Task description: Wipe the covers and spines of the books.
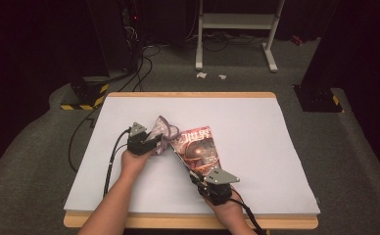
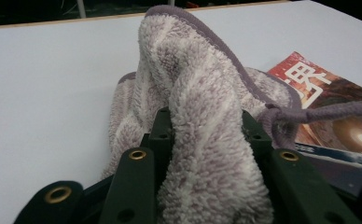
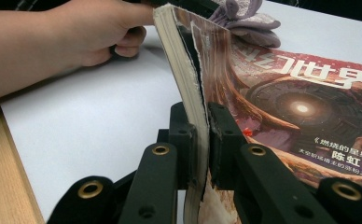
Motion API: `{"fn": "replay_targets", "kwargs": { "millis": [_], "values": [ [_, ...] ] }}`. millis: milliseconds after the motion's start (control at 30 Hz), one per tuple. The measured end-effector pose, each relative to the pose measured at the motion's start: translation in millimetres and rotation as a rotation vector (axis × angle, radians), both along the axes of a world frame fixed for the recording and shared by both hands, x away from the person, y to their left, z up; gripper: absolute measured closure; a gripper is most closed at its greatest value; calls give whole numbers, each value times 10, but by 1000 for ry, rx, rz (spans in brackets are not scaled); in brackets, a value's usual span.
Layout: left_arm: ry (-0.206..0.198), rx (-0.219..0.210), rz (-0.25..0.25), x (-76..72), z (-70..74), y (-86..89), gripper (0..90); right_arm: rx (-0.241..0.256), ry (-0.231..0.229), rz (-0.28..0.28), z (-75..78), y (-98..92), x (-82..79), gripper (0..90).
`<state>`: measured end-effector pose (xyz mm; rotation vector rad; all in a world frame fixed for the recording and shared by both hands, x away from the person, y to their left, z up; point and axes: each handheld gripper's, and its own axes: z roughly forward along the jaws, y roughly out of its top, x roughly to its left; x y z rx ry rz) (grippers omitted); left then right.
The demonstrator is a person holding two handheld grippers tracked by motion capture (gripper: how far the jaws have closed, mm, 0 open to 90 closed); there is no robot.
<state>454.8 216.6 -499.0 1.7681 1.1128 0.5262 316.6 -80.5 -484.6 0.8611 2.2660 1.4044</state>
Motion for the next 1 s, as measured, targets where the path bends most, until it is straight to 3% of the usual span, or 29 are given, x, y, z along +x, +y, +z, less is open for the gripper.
{"fn": "replay_targets", "kwargs": {
  "millis": [100,500,800,1000],
  "values": [
    [-6,-35,-27,-82,32,-14,653,3,1,0,3,-4,3,822],
    [-70,-81,-112,-481,195,-192,651,0,-8,-4,4,-5,-4,823],
    [-135,-76,-181,-823,356,-376,647,-4,-13,-10,-1,2,-14,823],
    [-150,-79,-199,-963,426,-461,647,-2,-15,-14,3,-1,-15,824]
  ]
}}
